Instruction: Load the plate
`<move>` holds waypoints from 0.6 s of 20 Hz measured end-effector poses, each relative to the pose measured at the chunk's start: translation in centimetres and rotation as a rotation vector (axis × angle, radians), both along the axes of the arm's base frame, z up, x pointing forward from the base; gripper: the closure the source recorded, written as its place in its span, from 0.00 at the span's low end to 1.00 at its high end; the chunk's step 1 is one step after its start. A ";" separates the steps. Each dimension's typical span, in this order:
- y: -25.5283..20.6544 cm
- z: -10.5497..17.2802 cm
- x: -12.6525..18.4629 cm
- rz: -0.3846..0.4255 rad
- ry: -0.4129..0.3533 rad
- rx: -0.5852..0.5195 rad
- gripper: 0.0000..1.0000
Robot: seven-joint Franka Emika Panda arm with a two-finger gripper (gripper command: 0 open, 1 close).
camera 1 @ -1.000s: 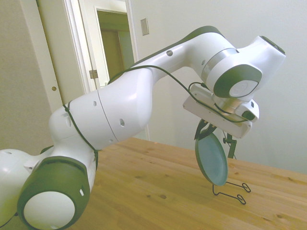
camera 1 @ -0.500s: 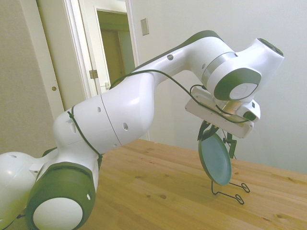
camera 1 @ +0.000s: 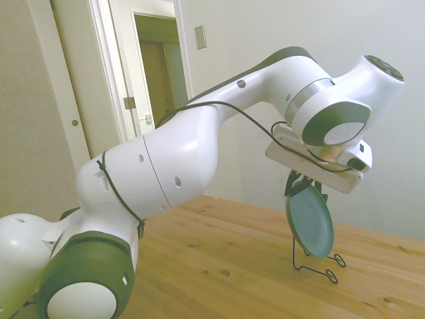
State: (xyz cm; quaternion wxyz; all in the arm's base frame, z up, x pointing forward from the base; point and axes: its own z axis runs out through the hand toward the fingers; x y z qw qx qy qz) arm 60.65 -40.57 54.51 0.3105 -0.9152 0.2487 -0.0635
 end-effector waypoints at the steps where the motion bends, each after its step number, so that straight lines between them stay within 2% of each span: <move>1: 0.0 -0.1 0.3 -0.002 -0.007 -0.020 1.00; 5: 0.7 -1.3 1.8 0.012 -0.015 -0.053 1.00; 12: 1.1 -3.4 2.8 0.029 -0.009 -0.031 1.00</move>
